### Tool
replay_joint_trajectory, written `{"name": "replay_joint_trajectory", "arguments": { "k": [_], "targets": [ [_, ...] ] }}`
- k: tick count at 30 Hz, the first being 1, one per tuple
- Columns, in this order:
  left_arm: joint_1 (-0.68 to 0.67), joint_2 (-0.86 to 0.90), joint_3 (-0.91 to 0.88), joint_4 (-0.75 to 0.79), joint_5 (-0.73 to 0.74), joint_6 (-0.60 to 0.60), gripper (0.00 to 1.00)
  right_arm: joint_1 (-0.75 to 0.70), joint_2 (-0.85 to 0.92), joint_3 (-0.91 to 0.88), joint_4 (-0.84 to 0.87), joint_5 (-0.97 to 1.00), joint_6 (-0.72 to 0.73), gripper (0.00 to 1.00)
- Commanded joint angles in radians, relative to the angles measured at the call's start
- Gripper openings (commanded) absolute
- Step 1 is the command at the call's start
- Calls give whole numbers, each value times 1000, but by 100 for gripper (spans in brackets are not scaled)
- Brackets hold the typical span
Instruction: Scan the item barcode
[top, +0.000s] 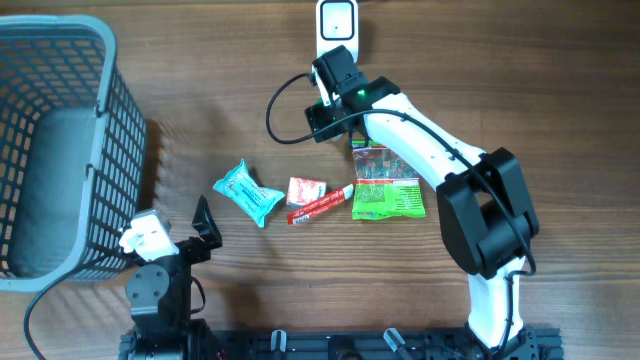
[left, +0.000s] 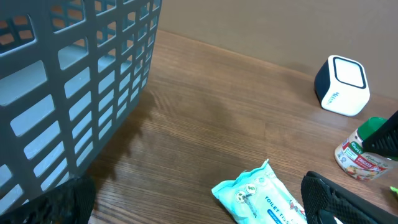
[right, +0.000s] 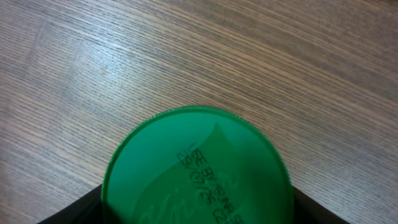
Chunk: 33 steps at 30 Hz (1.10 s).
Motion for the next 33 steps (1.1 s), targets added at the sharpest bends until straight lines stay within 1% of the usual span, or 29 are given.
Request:
{"name": "replay_joint_trajectory", "arguments": {
  "k": [1,3,4,7,8,9,10,12,13,14,15,19,20,21,22,23,25,27,28,29,30,31,32,33],
  "targets": [
    [4,-3,-6,3,-17,19,100,1,17,0,-6,-16,-37,58],
    [4,-3,-6,3,-17,19,100,1,4,2,-22,-16,-87,52],
    [4,-3,-6,3,-17,19,100,1,-7,3,-28,-12,-110,50],
    [4,-3,-6,3,-17,19,100,1,-47,3,-40,15,-174,50],
    [4,-3,-6,3,-17,19,100,1,-56,3,-45,13,-225,50],
    [4,-3,-6,3,-17,19,100,1,-63,3,-58,14,-327,47],
    [4,-3,-6,3,-17,19,100,1,-66,3,-74,14,-385,45],
    [4,-3,-6,3,-17,19,100,1,-66,3,-136,14,-512,46],
    [4,-3,-6,3,-17,19,100,1,-66,3,-175,14,-592,53],
    [4,-3,-6,3,-17,19,100,1,-66,3,-214,26,-696,68],
    [4,-3,-6,3,-17,19,100,3,-66,3,-233,66,-759,71],
    [4,-3,-6,3,-17,19,100,19,-66,3,-239,289,-885,72],
    [4,-3,-6,3,-17,19,100,24,-67,3,-239,311,-904,73],
    [4,-3,-6,3,-17,19,100,29,-70,3,-240,327,-915,76],
    [4,-3,-6,3,-17,19,100,35,-77,3,-240,338,-919,82],
    [4,-3,-6,3,-17,19,100,43,-94,3,-238,340,-919,100],
    [4,-3,-6,3,-17,19,100,53,-135,3,-226,321,-915,100],
    [4,-3,-6,3,-17,19,100,56,-195,3,-224,252,-896,100],
    [4,-3,-6,3,-17,19,100,57,-228,3,-215,231,-871,100],
    [4,-3,-6,3,-17,19,100,57,-265,3,-194,231,-817,100],
    [4,-3,-6,3,-17,19,100,57,-298,3,-178,231,-756,100],
    [4,-3,-6,3,-17,19,100,57,-337,3,-159,230,-643,100],
    [4,-3,-6,3,-17,19,100,57,-374,3,-154,230,-497,100],
    [4,-3,-6,3,-17,19,100,57,-422,3,-163,203,-250,100]
  ]
}}
